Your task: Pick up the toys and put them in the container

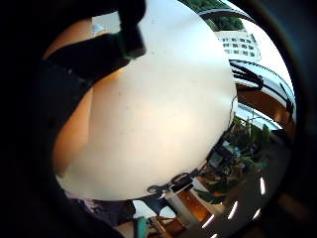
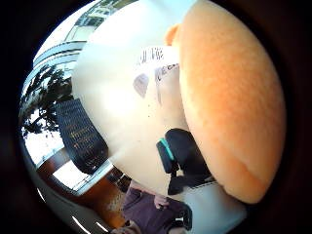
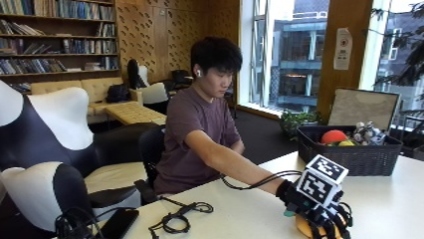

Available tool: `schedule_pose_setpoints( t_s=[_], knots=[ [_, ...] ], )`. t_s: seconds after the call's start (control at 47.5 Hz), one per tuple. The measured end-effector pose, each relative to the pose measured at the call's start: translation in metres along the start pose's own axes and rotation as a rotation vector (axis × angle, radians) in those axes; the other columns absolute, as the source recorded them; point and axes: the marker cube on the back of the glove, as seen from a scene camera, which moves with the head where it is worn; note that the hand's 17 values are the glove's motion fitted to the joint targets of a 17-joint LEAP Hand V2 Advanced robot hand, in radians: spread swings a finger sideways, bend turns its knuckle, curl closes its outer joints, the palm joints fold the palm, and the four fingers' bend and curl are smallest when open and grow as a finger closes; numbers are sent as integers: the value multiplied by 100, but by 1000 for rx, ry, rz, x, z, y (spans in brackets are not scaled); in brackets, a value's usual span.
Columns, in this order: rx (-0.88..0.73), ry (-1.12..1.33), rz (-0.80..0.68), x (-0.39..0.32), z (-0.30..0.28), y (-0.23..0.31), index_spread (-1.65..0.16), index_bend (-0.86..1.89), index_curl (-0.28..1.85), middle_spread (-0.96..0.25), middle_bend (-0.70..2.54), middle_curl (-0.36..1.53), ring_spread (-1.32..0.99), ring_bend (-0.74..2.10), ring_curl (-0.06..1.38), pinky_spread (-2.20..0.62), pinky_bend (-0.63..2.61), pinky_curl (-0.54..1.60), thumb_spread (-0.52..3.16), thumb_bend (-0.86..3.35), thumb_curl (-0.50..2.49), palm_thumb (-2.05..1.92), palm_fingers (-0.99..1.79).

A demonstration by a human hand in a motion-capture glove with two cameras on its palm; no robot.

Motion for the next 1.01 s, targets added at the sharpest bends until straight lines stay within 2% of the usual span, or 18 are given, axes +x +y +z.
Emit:
schedule_pose_setpoints(
  t_s=[0.063, 0.105, 0.126, 0.147, 0.168, 0.189, 0.21, 0.274, 0.358, 0.484, 0.737, 0.905, 1.01],
  knots=[
    [95, -56, 3, 2, -1, -4, -26, 11, 18, 3, 10, 25, 4, 57, 32, 4, 111, 39, 123, 7, 33, 16, -5],
    [143, -91, 2, 1, -1, -5, -26, 17, 20, 1, 21, 27, -3, 72, 35, 0, 106, 37, 127, 13, 36, 27, 24],
    [160, -104, 1, 0, -2, -5, -26, 16, 19, 0, 20, 27, -5, 73, 34, -1, 106, 36, 128, 14, 37, 29, 24],
    [173, -115, 0, -1, -3, -4, -26, 19, 21, -3, 28, 30, -10, 81, 37, -6, 103, 35, 130, 17, 38, 34, 43],
    [181, -121, -1, -2, -4, -4, -26, 17, 19, -4, 29, 30, -12, 84, 36, -8, 102, 34, 132, 18, 39, 36, 46],
    [185, -122, -4, -4, -5, -3, -26, 15, 19, -4, 26, 29, -13, 82, 35, -8, 102, 34, 131, 18, 39, 35, 37],
    [183, -120, -10, -6, -8, -2, -26, 17, 21, -6, 33, 32, -16, 92, 41, -11, 101, 35, 133, 20, 41, 39, 51],
    [157, -110, -35, -15, -18, 3, -30, 23, 21, -14, 48, 37, -23, 101, 43, -19, 108, 36, 116, 26, 50, 58, 87],
    [145, -89, -63, -33, -33, 13, -33, 32, 24, -22, 63, 45, -29, 110, 48, -23, 103, 37, 104, 27, 56, 64, 100],
    [196, -60, -91, -72, -77, 34, -39, 44, 32, -30, 80, 56, -35, 117, 56, -26, 102, 41, 88, 26, 63, 67, 98],
    [387, -84, -318, -205, -225, 118, -47, 64, 47, -38, 99, 72, -41, 127, 64, -29, 106, 45, 62, 24, 76, 71, 90],
    [456, 59, -369, -294, -247, 141, -50, 73, 58, -41, 104, 81, -42, 132, 68, -30, 112, 48, 50, 23, 83, 71, 84],
    [405, -12, -522, -377, -236, 160, -51, 76, 65, -43, 107, 85, -42, 135, 70, -30, 115, 50, 43, 22, 86, 71, 80]
  ],
)
